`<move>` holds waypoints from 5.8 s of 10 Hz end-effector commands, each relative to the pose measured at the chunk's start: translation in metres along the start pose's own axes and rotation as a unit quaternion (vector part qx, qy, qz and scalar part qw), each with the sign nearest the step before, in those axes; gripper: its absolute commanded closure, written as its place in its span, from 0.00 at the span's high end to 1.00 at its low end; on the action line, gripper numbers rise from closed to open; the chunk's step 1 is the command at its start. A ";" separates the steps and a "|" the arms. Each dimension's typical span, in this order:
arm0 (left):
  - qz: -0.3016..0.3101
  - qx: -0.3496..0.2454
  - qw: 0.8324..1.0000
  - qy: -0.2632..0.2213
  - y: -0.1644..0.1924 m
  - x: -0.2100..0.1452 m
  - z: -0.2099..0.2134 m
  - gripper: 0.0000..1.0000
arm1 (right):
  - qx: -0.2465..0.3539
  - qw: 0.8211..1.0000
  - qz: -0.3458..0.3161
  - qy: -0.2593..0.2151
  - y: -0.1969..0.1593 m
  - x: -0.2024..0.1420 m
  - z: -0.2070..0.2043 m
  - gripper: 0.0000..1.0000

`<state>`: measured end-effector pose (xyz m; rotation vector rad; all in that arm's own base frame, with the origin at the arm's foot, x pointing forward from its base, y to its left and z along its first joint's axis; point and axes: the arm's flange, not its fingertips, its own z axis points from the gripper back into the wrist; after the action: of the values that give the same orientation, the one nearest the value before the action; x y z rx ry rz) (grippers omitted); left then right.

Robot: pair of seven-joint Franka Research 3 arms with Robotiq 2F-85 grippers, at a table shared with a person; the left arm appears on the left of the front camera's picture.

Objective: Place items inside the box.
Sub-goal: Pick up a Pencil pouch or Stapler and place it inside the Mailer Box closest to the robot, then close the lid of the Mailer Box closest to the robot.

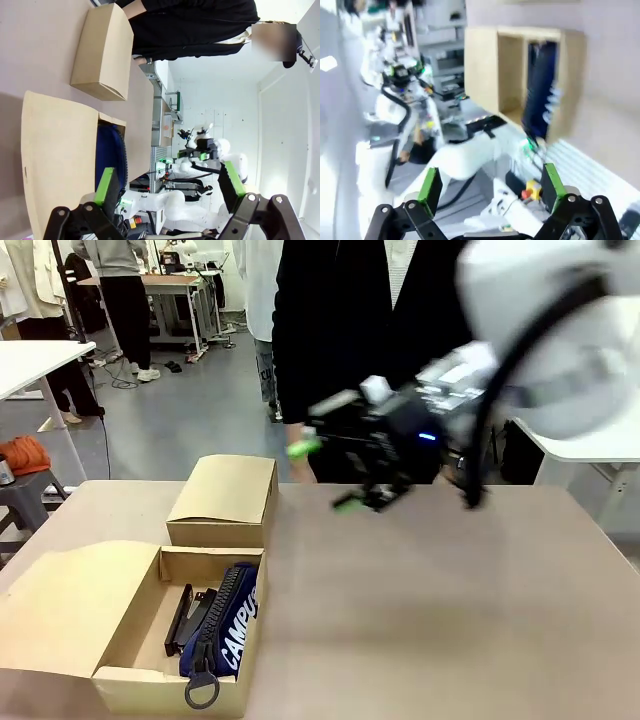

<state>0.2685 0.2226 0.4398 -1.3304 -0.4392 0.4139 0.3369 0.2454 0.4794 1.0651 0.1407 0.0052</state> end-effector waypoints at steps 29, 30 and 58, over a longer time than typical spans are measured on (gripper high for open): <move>-0.438 -0.045 0.864 0.244 -0.079 -0.066 -0.131 1.00 | 0.187 0.976 -0.028 -0.111 -0.215 -0.005 0.217 1.00; -0.497 -0.046 0.828 0.253 -0.067 -0.078 -0.139 1.00 | 0.187 0.976 -0.028 -0.111 -0.215 -0.005 0.217 1.00; -0.697 0.083 0.686 0.191 0.138 0.042 -0.090 1.00 | 0.187 0.976 -0.028 -0.111 -0.215 -0.005 0.217 1.00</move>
<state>0.3462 0.1884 0.2961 -0.4907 -0.7860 -1.0902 0.3426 -0.0515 0.3903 1.4132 -0.0405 -0.1762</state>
